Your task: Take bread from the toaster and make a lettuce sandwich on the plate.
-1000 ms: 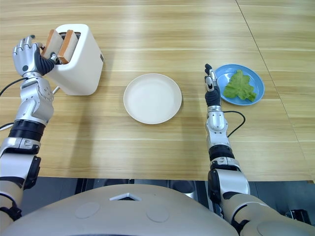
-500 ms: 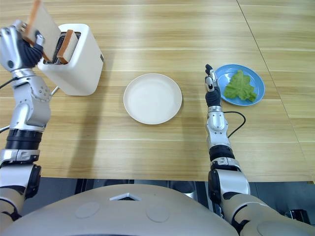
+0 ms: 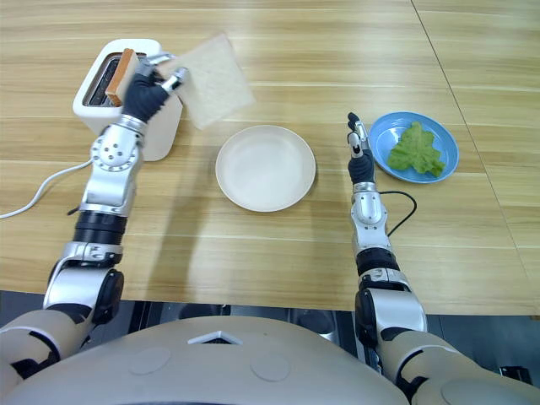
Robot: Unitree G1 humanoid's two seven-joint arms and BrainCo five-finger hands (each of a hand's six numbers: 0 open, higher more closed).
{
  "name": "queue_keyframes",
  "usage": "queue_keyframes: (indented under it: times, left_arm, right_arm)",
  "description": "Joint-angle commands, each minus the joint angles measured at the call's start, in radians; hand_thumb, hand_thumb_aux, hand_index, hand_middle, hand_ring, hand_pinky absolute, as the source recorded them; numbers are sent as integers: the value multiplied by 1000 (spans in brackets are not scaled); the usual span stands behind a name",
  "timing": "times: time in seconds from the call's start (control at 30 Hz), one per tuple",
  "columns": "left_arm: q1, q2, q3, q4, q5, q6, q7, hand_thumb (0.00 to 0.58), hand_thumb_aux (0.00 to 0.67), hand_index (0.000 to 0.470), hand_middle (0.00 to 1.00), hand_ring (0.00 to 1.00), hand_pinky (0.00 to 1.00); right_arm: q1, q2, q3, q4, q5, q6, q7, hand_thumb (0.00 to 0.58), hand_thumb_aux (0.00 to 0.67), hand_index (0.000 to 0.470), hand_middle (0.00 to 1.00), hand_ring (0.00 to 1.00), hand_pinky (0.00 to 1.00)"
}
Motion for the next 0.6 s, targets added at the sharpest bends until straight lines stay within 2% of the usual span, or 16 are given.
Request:
queue_keyframes:
  times: [0.03,0.2,0.37,0.6]
  left_arm:
    - [-55,-50,-43,163,-17,-43,-109,580,670,460,1000,1000,1000]
    - [-130,-117,-103,422,48,-114,-155,580,670,460,1000,1000,1000]
    - [-177,-154,-155,649,136,-171,-125,580,670,460,1000,1000,1000]
    - [-182,-160,-204,776,231,-201,-87,580,670,460,1000,1000,1000]
  right_arm:
    - [-3,-4,4,18,-3,9,0,0,0,0,0,0,0]
    - [1,-7,7,13,-2,8,-3,0,0,0,0,0,0]
    - [2,-10,9,7,0,10,3,0,0,0,0,0,0]
    - [7,-18,8,-3,2,13,9,0,0,0,0,0,0]
